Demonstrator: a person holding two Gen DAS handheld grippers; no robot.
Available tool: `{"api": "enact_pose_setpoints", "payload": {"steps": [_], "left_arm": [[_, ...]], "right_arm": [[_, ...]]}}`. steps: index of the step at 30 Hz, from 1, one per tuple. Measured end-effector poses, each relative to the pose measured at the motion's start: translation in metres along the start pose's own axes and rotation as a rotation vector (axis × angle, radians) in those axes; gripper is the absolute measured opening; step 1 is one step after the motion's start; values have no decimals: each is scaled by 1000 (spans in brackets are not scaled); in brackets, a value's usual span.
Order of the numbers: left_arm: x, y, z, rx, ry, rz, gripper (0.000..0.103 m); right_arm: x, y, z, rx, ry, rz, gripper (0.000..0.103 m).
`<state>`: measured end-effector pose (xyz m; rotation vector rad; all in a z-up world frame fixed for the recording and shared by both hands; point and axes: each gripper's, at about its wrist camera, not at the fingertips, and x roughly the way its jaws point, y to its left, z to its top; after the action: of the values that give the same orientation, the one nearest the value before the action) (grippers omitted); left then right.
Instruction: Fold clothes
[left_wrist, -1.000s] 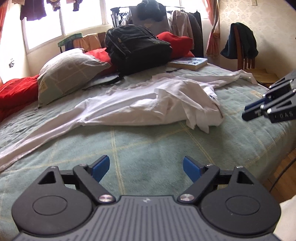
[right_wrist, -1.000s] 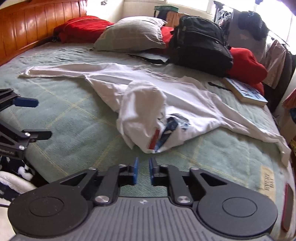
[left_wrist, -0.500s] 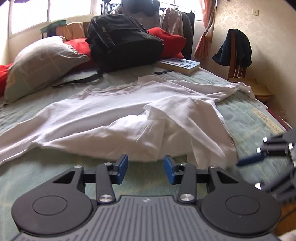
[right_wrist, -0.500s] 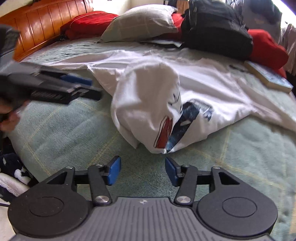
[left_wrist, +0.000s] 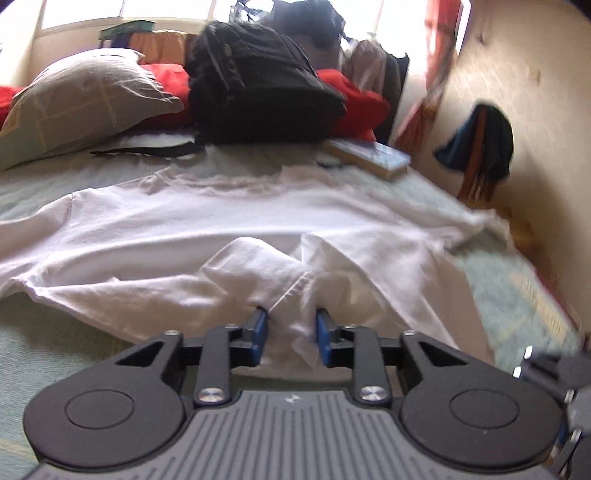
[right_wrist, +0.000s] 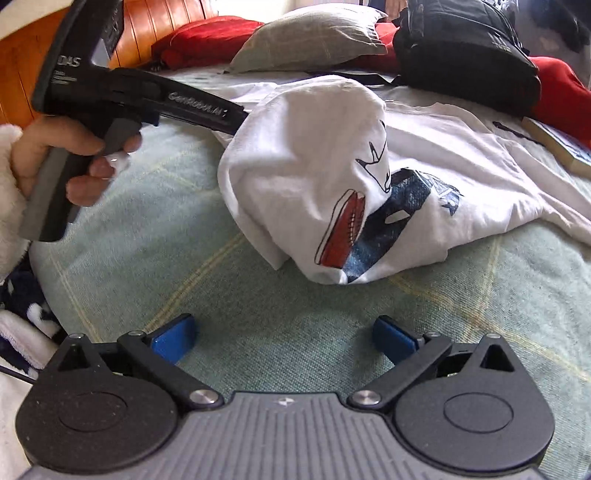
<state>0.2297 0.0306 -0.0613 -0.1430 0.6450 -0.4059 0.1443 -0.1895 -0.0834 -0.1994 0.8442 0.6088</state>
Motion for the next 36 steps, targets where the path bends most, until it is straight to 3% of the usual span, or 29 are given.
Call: {"api": "enact_pose_setpoints", "payload": {"steps": [3, 6, 12, 18, 27, 31, 36], "left_arm": [[11, -2, -3, 31, 50, -23, 24], [6, -2, -5, 42, 52, 5, 10], [-48, -8, -1, 158, -32, 59, 7], [-110, -17, -19, 329, -55, 122, 7], [-174, -13, -76, 465, 72, 250, 8], [-182, -1, -92, 448, 148, 306, 11], [-204, 3, -91, 427, 146, 340, 14]], "right_arm": [[-1, 3, -3, -14, -14, -11, 103], [-3, 6, -7, -17, -33, -17, 103], [-8, 13, -17, -36, -73, -35, 103], [-9, 8, -17, -43, -80, -55, 103], [-10, 10, -9, -10, -55, -70, 103], [-9, 13, -7, 10, -39, -75, 103], [-14, 12, -4, 47, -17, -59, 103]]}}
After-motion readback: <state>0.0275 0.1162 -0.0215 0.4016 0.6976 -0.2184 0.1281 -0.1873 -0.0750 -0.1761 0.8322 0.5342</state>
